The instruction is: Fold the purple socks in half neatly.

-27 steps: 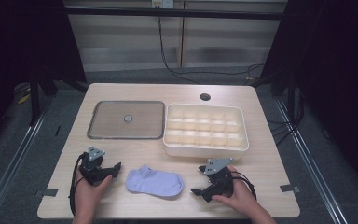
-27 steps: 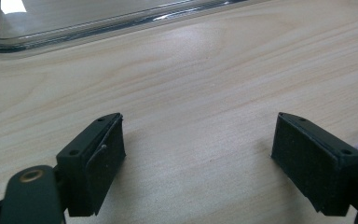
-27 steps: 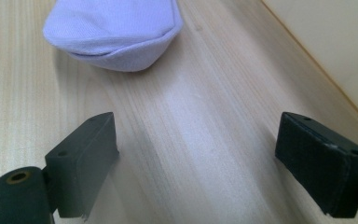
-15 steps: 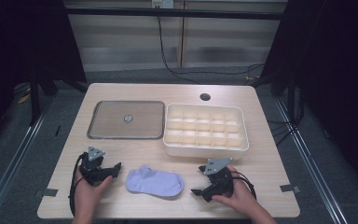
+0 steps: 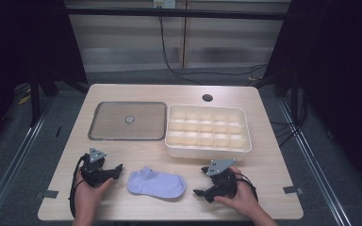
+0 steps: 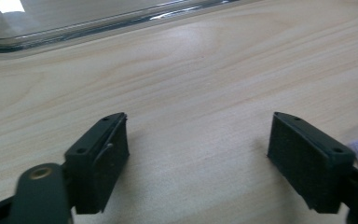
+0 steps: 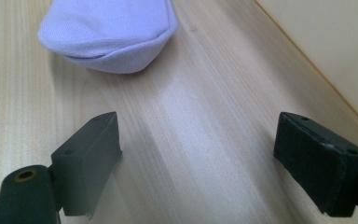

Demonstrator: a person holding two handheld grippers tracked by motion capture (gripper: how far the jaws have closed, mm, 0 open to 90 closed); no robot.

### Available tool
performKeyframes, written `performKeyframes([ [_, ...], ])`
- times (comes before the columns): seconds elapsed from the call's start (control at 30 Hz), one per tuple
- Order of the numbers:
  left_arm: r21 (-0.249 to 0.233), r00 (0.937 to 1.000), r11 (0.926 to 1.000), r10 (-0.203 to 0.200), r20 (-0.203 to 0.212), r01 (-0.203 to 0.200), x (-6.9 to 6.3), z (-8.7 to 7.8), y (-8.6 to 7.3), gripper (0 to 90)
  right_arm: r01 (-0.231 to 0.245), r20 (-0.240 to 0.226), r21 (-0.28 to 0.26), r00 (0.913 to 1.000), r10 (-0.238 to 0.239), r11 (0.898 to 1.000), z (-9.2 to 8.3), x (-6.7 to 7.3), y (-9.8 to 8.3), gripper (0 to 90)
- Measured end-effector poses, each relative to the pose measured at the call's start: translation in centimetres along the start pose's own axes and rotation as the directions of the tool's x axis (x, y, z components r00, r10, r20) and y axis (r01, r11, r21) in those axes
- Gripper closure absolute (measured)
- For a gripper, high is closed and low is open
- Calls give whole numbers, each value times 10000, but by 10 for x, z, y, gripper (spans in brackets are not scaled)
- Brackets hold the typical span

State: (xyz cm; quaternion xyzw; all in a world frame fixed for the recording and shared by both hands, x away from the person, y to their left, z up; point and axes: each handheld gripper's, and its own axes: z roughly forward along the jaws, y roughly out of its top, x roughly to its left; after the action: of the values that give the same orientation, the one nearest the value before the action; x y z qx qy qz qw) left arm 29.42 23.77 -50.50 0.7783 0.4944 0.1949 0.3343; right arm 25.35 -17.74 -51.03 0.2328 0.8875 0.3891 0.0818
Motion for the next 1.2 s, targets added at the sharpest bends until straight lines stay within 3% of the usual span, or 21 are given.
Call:
performKeyframes([
  [0.2, 516, 9989, 9984, -242, 412, 220, -6, -3, 5, 253, 107, -114, 11, 9999, -107, 9999, -1, 2, 1, 189],
  [0.33, 972, 9974, 9949, -342, 641, 278, -9, -8, 10, 278, 237, -301, 87, 9993, -234, 9997, -2, 3, 3, 232],
  [0.5, 1459, 9929, 9870, -804, 873, 671, -10, -14, 14, 330, 269, -415, 123, 9988, -264, 9996, -2, 5, 6, 296],
  [0.63, 1870, 9894, 9799, -915, 1128, 693, -13, -16, 17, 355, 158, -548, -167, 9984, -167, 9997, -4, 5, 10, 345],
  [0.73, 2107, 9859, 9752, -973, 1359, 672, -18, -18, 20, 370, 226, -516, -78, 9984, -230, 9997, -4, 6, 12, 398],
  [1.07, 2380, 9803, 9694, -1020, 1690, 599, -25, -23, 23, 404, 376, -850, 177, 9957, -360, 9991, -2, 9, 16, 539],
  [1.2, 2691, 9718, 9613, -1170, 2045, 591, -28, -23, 23, 439, 539, -1139, 281, 9922, -504, 9982, 0, 11, 18, 653],
])
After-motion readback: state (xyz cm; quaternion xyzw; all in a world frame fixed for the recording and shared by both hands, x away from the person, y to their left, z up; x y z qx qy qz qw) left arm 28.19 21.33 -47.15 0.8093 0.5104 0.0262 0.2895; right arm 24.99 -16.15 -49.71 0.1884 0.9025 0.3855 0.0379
